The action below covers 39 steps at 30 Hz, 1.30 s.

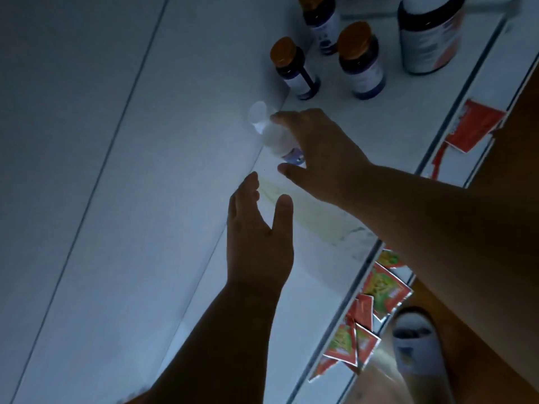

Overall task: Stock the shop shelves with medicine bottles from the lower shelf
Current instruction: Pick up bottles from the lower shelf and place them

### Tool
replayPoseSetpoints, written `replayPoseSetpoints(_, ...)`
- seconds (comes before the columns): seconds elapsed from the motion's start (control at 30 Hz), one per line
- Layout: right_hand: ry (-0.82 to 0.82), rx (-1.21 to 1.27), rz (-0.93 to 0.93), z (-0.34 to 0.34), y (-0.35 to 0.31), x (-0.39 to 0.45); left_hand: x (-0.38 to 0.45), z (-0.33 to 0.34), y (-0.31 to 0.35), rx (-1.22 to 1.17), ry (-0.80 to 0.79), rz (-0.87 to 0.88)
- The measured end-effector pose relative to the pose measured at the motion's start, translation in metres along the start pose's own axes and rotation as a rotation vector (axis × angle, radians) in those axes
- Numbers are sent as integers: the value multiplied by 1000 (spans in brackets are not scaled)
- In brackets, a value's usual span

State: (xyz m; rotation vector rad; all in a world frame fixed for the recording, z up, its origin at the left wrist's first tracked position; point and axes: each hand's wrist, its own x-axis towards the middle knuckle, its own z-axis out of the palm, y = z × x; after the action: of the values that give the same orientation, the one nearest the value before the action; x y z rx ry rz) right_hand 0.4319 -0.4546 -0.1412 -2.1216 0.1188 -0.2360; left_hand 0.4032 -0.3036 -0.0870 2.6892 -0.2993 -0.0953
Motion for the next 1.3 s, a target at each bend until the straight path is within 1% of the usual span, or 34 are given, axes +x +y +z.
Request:
replayPoseSetpoints(0.13, 45, -38, 9, 29, 9, 19, 26, 10, -10, -39, -22, -4)
replayPoseSetpoints(0.2, 53, 21, 28, 30, 12, 17, 34, 13, -11, -45, -35, 1)
replayPoseSetpoints(0.3, 66, 256, 92, 9, 10, 4, 31, 15, -2, -52, -63, 31)
replayPoseSetpoints(0.37, 72, 417, 165, -16, 5, -11, 21, 18, 9, -99, -105, 78)
replayPoseSetpoints(0.43, 52, 582, 238, -47, 0, -27, 9, 20, 27, -245, -207, 116)
replayPoseSetpoints(0.5, 53, 741, 298, -85, -5, -45, -8, 17, 53, -366, -317, 107)
replayPoseSetpoints(0.53, 63, 788, 322, -107, -7, -54, -19, 12, 69, -387, -348, 83)
replayPoseSetpoints(0.63, 85, 852, 375, -183, -19, -81, -53, -8, 128, -408, -377, -23)
replayPoseSetpoints(0.73, 137, 901, 428, -265, -45, -102, -78, -33, 207, -543, -503, -83)
replayPoseSetpoints(0.8, 155, 887, 430, -326, -73, -111, -93, -54, 268, -593, -568, -76)
replayPoseSetpoints(0.87, 158, 851, 400, -384, -104, -118, -107, -75, 324, -600, -571, 11)
replayPoseSetpoints(1.0, 158, 820, 335, -487, -150, -122, -114, -121, 425, -711, -554, 96)
replayPoseSetpoints(1.07, 153, 802, 304, -529, -163, -119, -109, -138, 461, -726, -551, 205)
replayPoseSetpoints(1.13, 144, 844, 288, -562, -173, -112, -102, -156, 491, -741, -540, 290)
replayPoseSetpoints(1.2, 126, 915, 277, -587, -183, -99, -91, -172, 519, -806, -499, 413)
replayPoseSetpoints(1.3, 133, 898, 242, -613, -189, -73, -68, -185, 547, -846, -458, 553)
